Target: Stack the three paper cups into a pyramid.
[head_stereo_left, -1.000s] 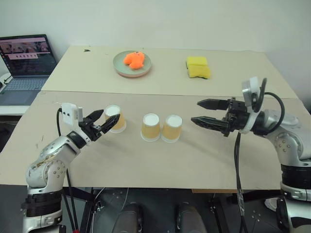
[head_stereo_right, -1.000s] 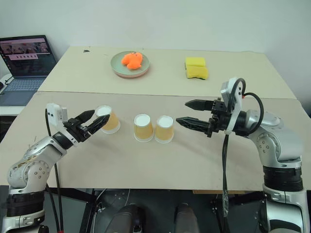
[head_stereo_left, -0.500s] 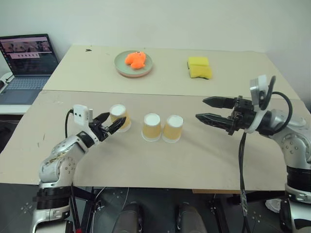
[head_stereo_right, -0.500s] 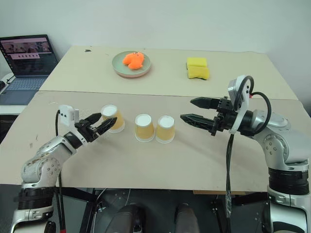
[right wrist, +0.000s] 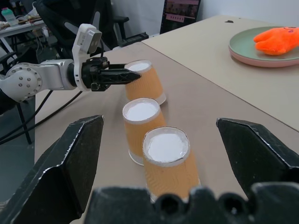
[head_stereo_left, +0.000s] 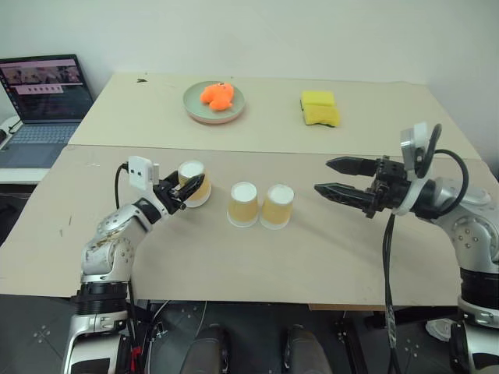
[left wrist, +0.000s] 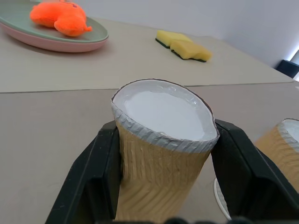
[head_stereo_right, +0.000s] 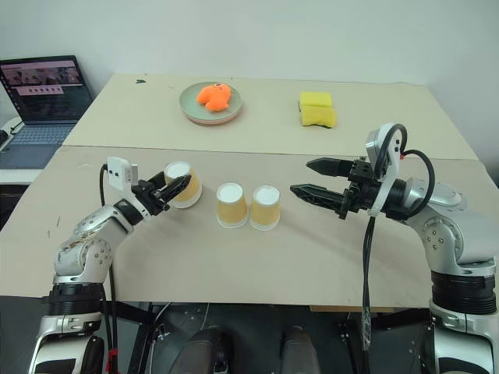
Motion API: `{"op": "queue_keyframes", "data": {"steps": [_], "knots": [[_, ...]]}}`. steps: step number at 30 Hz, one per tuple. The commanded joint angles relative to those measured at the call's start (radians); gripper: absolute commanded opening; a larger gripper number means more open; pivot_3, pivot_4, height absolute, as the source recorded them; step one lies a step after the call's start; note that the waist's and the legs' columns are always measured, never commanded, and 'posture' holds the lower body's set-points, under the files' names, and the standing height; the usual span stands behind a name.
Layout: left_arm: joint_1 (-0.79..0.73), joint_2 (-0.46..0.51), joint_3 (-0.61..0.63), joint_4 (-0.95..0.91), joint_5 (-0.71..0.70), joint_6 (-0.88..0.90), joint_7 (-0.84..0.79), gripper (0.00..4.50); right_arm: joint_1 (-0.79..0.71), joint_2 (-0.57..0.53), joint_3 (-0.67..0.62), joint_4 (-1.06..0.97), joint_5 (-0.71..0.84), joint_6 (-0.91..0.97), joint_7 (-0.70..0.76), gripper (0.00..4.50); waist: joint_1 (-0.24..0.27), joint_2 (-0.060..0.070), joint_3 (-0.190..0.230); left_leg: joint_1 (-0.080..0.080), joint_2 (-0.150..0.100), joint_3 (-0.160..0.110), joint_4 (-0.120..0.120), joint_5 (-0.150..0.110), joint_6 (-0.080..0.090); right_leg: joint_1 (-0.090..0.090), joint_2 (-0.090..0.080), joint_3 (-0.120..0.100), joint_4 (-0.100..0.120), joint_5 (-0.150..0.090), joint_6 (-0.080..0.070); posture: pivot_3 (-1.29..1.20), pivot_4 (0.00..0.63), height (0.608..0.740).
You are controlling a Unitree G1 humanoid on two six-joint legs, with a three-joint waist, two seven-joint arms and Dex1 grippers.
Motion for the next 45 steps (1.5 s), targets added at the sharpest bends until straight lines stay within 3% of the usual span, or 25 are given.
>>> {"op": "queue_keyframes", "data": {"steps": [1,5,10,19,32,45], "knots": [[-0.02,0.009,0.01,-0.021,0.01,-0.015,-0.004,2.4,-0.007,-0.014,-0.029,-0.023,0.009,-0.029,-0.002,4.5,0.0,0.0,0.0,0.0,0.0,0.0,0.0,0.0,0.0,0.0,0.0,0.0,0.0,0.0,0.0,0.0,0.15,0.673],[-0.068,0.013,0.011,-0.063,-0.018,0.012,-0.022,2.4,-0.01,-0.017,-0.022,-0.021,0.002,-0.033,0.001,4.5,0.001,0.0,0.0,0.0,0.0,0.0,0.0,0.0,0.0,0.0,0.0,0.0,0.0,0.0,0.0,0.0,0.15,0.673],[-0.209,0.039,-0.05,-0.178,-0.151,0.158,-0.162,2.4,0.016,-0.04,-0.029,-0.051,0.037,0.0,0.035,4.5,0.006,-0.001,0.001,-0.002,0.0,-0.001,0.001,0.0,0.0,0.0,0.0,-0.001,0.0,0.0,0.0,0.0,0.15,0.673],[-0.386,0.086,-0.108,-0.148,-0.312,0.342,-0.398,2.4,0.229,-0.13,-0.028,-0.204,0.051,-0.001,0.095,4.5,-0.003,-0.001,0.001,-0.001,0.0,0.0,0.001,0.0,0.0,0.001,0.0,0.0,-0.001,0.0,0.001,0.0,0.15,0.673],[-0.457,0.056,-0.225,0.074,-0.156,0.254,-0.542,2.4,0.33,-0.103,-0.069,-0.269,0.079,-0.01,0.005,4.5,0.003,-0.001,0.001,0.0,-0.001,0.0,0.001,0.0,0.0,0.002,0.001,0.0,-0.004,0.0,0.001,0.0,0.15,0.673],[-0.439,0.039,-0.229,0.117,-0.09,0.222,-0.571,2.4,0.318,-0.094,-0.052,-0.258,0.077,-0.02,-0.034,4.5,0.003,-0.001,0.001,0.0,0.0,0.0,0.001,-0.001,0.002,0.002,0.001,0.0,-0.003,0.0,0.001,0.0,0.15,0.673]]}}
